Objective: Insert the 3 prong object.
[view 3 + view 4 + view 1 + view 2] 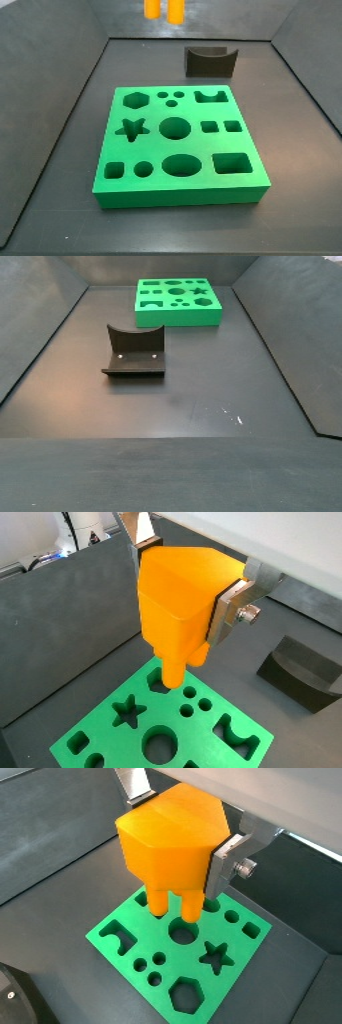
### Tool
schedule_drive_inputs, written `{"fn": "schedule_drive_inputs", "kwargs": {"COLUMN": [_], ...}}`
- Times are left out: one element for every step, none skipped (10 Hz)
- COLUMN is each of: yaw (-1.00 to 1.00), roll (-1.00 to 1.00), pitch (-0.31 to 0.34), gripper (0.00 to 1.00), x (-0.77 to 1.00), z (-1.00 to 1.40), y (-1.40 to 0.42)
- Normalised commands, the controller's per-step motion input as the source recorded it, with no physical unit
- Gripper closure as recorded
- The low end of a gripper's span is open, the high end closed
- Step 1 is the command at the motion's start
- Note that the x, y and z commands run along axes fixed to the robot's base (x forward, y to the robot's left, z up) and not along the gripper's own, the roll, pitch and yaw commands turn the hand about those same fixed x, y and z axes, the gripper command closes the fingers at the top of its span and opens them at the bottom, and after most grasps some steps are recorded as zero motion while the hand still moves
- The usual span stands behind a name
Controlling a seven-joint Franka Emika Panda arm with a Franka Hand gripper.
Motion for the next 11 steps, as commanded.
{"fn": "schedule_drive_inputs", "kwargs": {"yaw": [0.0,0.0,0.0,-0.03,-0.13,-0.19,-0.23,-0.24,-0.53,-0.8,-0.87], "roll": [0.0,0.04,0.01,0.0,0.0,0.02,0.1,0.05,0.0,0.06,0.04], "pitch": [0.0,-0.017,-0.064,0.0,-0.051,-0.106,-0.154,-0.169,-0.154,-0.05,-0.033], "gripper": [1.0,1.0,1.0,1.0,1.0,1.0,1.0,1.0,1.0,1.0,1.0], "x": [0.0,0.0,-0.07,0.0,-0.17,-0.05,0.0,0.04,0.11,0.33,0.3], "z": [-0.05,-0.22,-0.21,0.0,-0.2,-0.53,-0.8,-0.77,-0.64,-0.51,-0.54], "y": [0.0,0.04,0.02,0.0,0.0,0.09,0.2,0.32,0.3,0.03,0.0]}}
